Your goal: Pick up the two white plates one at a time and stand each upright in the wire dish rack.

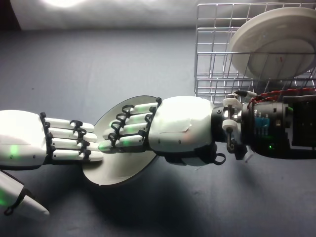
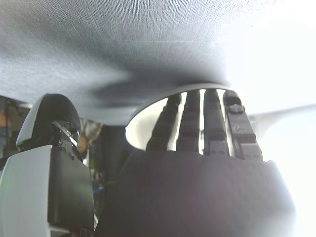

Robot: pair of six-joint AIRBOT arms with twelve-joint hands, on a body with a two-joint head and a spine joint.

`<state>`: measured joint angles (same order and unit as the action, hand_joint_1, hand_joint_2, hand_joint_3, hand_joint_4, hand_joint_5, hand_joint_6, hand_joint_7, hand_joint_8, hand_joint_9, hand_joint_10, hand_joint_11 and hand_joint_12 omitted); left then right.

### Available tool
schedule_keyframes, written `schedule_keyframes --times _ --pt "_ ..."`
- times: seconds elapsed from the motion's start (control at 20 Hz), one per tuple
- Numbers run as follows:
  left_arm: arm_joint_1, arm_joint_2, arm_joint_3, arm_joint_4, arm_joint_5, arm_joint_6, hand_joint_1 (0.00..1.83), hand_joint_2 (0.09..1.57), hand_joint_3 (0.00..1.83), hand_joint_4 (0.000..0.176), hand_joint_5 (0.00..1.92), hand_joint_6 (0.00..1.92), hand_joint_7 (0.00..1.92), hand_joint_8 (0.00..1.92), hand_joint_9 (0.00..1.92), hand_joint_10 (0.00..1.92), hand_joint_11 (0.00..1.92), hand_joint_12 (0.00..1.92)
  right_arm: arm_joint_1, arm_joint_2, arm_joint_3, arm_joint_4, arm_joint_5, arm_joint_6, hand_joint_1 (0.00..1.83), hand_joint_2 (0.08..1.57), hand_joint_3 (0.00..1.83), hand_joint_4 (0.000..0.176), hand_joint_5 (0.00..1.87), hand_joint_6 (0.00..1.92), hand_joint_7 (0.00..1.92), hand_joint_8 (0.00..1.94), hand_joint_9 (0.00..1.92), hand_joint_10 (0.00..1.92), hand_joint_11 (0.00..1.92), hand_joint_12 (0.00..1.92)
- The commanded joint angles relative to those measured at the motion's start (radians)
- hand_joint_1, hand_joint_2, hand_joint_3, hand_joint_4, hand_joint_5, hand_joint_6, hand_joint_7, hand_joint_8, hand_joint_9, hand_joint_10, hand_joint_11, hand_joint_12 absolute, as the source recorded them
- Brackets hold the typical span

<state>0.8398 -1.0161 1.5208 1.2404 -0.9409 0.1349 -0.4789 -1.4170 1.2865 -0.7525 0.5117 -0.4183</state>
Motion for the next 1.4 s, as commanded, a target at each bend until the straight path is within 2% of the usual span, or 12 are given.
schedule_keyframes --times 0.0,0.15,0.2,0.25,0.3,0.35,0.4,0.45,0.7,0.95,1.3,1.35 --pt "0.002 -0.007 0.002 -0.006 -0.027 -0.006 0.00 1.10 0.00 0.000 0.00 0.00 0.00 0.00 0.00 0.00 0.00 0.00 0.009 -0.002 0.002 0.028 0.098 -0.004 1.52 1.17 0.01 0.000 0.15 0.02 0.12 0.01 0.13 0.02 0.00 0.77" --pt "0.002 -0.007 0.002 -0.006 -0.027 -0.006 0.00 1.11 0.00 0.000 0.00 0.00 0.00 0.00 0.00 0.00 0.00 0.00 0.008 -0.003 0.005 0.028 0.098 -0.006 1.53 1.21 0.01 0.000 0.39 0.06 0.36 0.04 0.38 0.08 0.00 1.23" --pt "0.002 -0.008 0.002 -0.006 -0.027 -0.006 0.00 1.10 0.00 0.000 0.00 0.00 0.00 0.00 0.00 0.00 0.00 0.00 0.008 -0.003 0.005 0.028 0.098 -0.006 1.50 1.20 0.00 0.000 0.49 0.06 0.47 0.03 0.48 0.08 0.08 1.28" --pt "0.002 -0.007 0.002 -0.006 -0.027 -0.005 0.00 1.09 0.00 0.000 0.00 0.00 0.00 0.00 0.00 0.00 0.00 0.00 0.007 -0.003 0.005 0.028 0.098 -0.006 1.76 1.13 0.01 0.000 0.63 0.10 0.66 0.08 0.66 0.14 0.49 1.55" --pt "0.002 -0.007 0.002 -0.007 -0.028 -0.005 0.00 1.08 0.00 0.000 0.00 0.00 0.00 0.00 0.00 0.00 0.00 0.00 0.006 -0.003 0.005 0.028 0.098 -0.007 1.75 1.11 0.04 0.000 0.77 0.13 0.81 0.10 0.66 1.07 0.64 1.69" --pt "0.002 -0.007 0.002 -0.009 -0.029 -0.004 0.00 1.09 0.00 0.000 0.00 0.00 0.00 0.00 0.00 0.00 0.00 0.00 0.006 -0.003 0.005 0.028 0.098 -0.007 1.54 1.15 0.03 0.000 0.74 1.06 0.82 0.88 0.78 1.18 0.73 1.63" --pt "0.003 -0.006 0.001 -0.011 -0.030 -0.004 0.00 1.09 0.00 0.000 0.00 0.00 0.00 0.00 0.00 0.00 0.00 0.00 0.006 -0.002 0.005 0.028 0.098 -0.008 1.50 1.15 0.00 0.000 0.77 1.13 0.88 0.99 0.88 1.13 0.78 1.60" --pt "0.003 -0.006 0.000 -0.013 -0.031 -0.004 0.00 1.10 0.00 0.000 0.00 0.00 0.00 0.00 0.00 0.00 0.00 0.00 0.006 -0.002 0.005 0.028 0.098 -0.008 1.38 1.12 0.00 0.000 0.83 1.07 0.97 1.00 0.97 1.16 0.88 1.23" --pt "-0.001 0.008 -0.008 -0.022 -0.038 -0.005 0.00 1.09 0.00 0.000 0.00 0.00 0.00 0.00 0.00 0.00 0.00 0.00 0.004 -0.001 0.005 0.028 0.100 -0.010 1.38 1.14 0.00 0.000 0.79 1.03 0.93 1.12 0.95 1.22 0.89 1.28" --pt "-0.072 0.058 -0.017 -0.027 -0.063 -0.027 0.00 1.09 0.00 0.000 0.00 0.00 0.00 0.00 0.00 0.00 0.00 0.00 0.005 0.000 0.005 0.028 0.125 -0.011 1.38 1.13 0.00 0.000 0.82 0.99 0.95 1.10 0.94 1.23 0.89 1.32" --pt "-0.215 0.201 -0.080 -0.010 -0.081 -0.140 0.00 1.09 0.00 0.000 0.00 0.00 0.00 0.00 0.00 0.00 0.00 0.00 0.041 0.039 -0.028 0.054 0.171 -0.010 1.38 1.13 0.00 0.000 0.82 1.11 0.96 0.98 0.96 1.19 0.87 1.23" --pt "-0.223 0.221 -0.088 -0.005 -0.081 -0.155 0.00 1.10 0.00 0.000 0.00 0.00 0.00 0.00 0.00 0.00 0.00 0.00 0.048 0.050 -0.040 0.066 0.174 -0.010 1.47 1.11 0.00 0.000 0.83 1.03 0.97 0.92 0.97 1.07 0.86 1.50"
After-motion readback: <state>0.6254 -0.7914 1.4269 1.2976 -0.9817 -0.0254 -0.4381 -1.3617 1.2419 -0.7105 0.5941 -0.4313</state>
